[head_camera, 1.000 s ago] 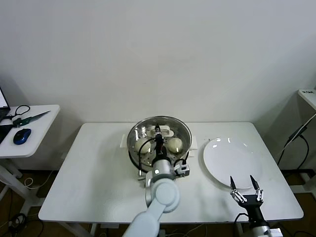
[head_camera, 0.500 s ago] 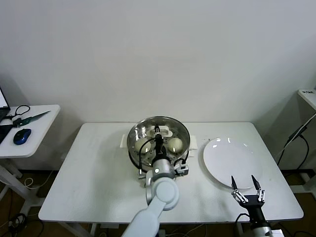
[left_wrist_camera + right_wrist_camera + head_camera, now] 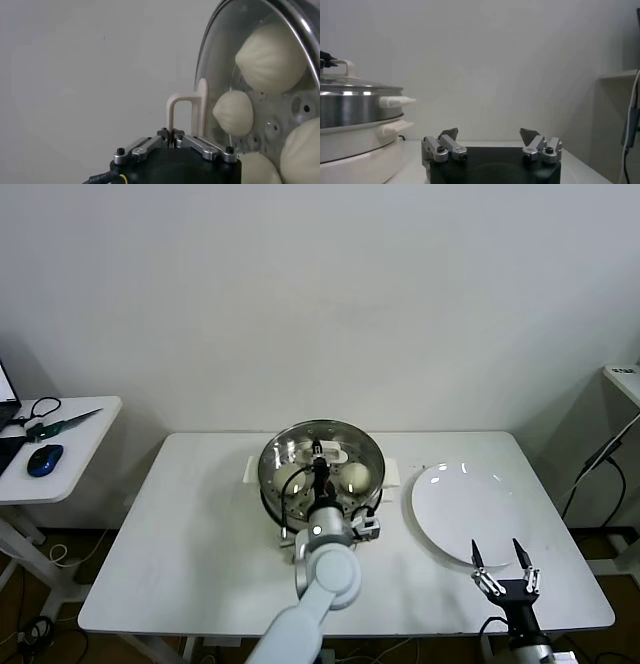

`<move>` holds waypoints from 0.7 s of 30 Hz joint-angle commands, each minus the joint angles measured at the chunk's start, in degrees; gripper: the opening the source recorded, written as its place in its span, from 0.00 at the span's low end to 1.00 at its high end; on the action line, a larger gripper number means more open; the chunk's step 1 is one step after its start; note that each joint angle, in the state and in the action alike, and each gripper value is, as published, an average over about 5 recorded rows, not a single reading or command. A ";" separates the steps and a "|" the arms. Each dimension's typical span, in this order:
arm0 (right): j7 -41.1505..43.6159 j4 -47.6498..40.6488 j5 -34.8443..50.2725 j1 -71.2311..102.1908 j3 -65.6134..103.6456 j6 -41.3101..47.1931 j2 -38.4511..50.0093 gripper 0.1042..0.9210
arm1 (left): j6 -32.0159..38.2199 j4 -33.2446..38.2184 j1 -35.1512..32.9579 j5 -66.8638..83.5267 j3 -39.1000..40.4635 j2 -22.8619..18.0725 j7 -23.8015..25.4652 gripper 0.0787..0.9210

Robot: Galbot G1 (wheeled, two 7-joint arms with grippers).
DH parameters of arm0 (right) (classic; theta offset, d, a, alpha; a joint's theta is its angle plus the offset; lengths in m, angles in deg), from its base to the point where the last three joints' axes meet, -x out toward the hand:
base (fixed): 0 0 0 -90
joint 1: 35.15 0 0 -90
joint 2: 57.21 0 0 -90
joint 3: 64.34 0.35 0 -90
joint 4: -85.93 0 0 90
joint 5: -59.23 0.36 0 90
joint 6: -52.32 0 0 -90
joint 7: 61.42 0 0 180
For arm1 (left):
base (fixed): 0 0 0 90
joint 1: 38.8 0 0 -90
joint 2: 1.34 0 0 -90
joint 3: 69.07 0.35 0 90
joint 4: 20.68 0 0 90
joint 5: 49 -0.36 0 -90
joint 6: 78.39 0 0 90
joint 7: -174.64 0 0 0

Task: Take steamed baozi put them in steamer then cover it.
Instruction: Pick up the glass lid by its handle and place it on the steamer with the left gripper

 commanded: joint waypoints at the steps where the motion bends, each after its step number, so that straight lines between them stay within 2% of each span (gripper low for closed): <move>1: -0.67 0.33 0.07 0.07 0.00 0.20 -0.21 0.88 | -0.36 1.81 -0.44 1.86 0.14 -2.80 1.09 0.10; 7: -3.42 1.43 0.67 0.44 -0.81 3.07 -0.01 0.88 | -1.14 6.46 -1.27 6.18 1.27 -2.14 2.59 0.29; 14: -7.87 1.69 0.31 1.20 -4.04 4.22 3.16 0.88 | -1.52 14.09 -4.12 13.89 2.21 2.58 2.69 0.52; 21: -8.47 1.17 0.03 0.76 -5.53 4.62 3.40 0.88 | 0.82 21.06 -6.76 24.06 -0.42 7.68 -2.80 0.77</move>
